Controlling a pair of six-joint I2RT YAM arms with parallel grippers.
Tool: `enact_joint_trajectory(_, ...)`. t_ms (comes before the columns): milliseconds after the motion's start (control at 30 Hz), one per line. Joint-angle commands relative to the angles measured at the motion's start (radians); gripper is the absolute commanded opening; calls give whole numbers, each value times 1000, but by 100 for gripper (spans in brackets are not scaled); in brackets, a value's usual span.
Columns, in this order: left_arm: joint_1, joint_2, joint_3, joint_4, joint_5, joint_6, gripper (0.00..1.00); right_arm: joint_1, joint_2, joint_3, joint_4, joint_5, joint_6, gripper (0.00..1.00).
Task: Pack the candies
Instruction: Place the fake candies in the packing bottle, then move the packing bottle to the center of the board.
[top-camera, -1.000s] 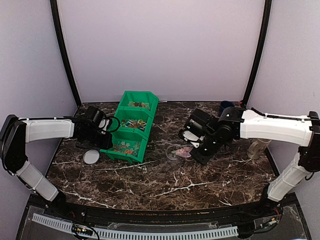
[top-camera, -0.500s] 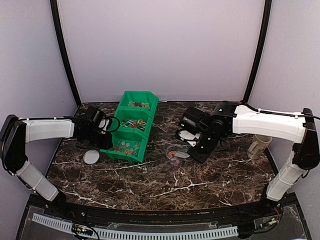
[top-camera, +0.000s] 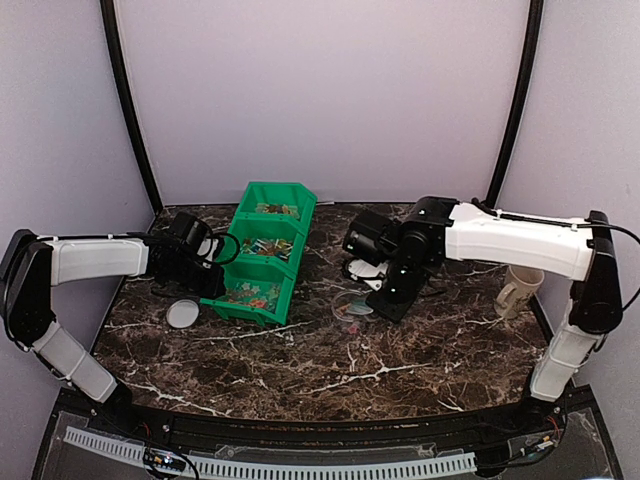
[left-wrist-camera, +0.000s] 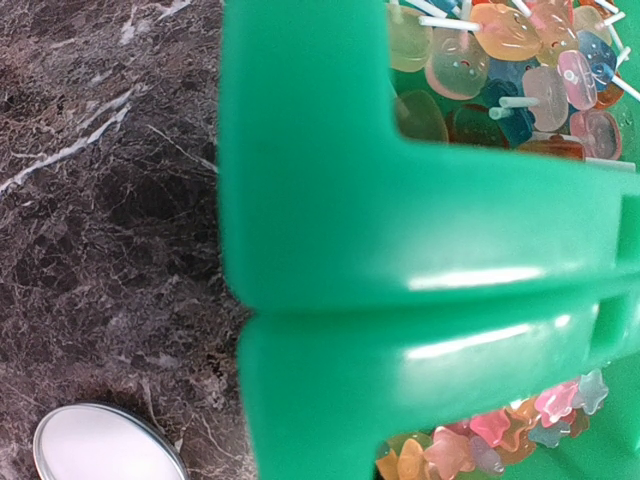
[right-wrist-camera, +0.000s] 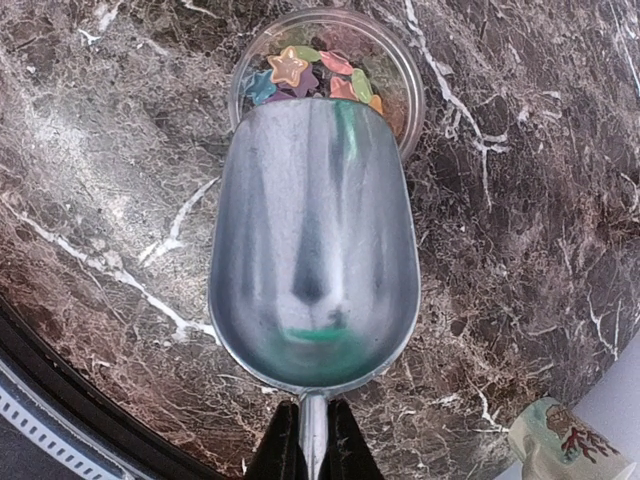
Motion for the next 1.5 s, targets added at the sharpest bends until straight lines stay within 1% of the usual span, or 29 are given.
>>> enact_joint_trajectory(0, 0, -74, 67, 162, 40, -16, 0, 10, 32, 51, -50, 29, -17, 0)
enact_joint_trajectory(367, -1, -74, 68, 161, 39, -15, 0, 11, 122, 194, -122, 80, -91, 0)
enact_joint_trajectory(533, 0, -74, 67, 162, 35, -12, 0, 16, 116, 161, -120, 150, -129, 0)
enact_joint_trajectory(667, -1, -72, 70, 160, 38, -13, 0, 24, 106, 166, -117, 131, -141, 0)
enact_joint_trajectory(833, 0, -74, 69, 161, 39, -14, 0, 32, 117, 160, -112, 155, -155, 0)
enact_joint_trajectory(1100, -1, -81, 67, 159, 32, -13, 0, 38, 157, 166, -111, 251, -153, 0)
enact_joint_trajectory(1300, -1, -85, 67, 158, 31, -9, 0, 38, 185, 169, -106, 288, -160, 0)
enact_joint_trajectory(1467, -1, -87, 68, 158, 29, -10, 0, 38, 210, 177, -79, 389, -156, 0)
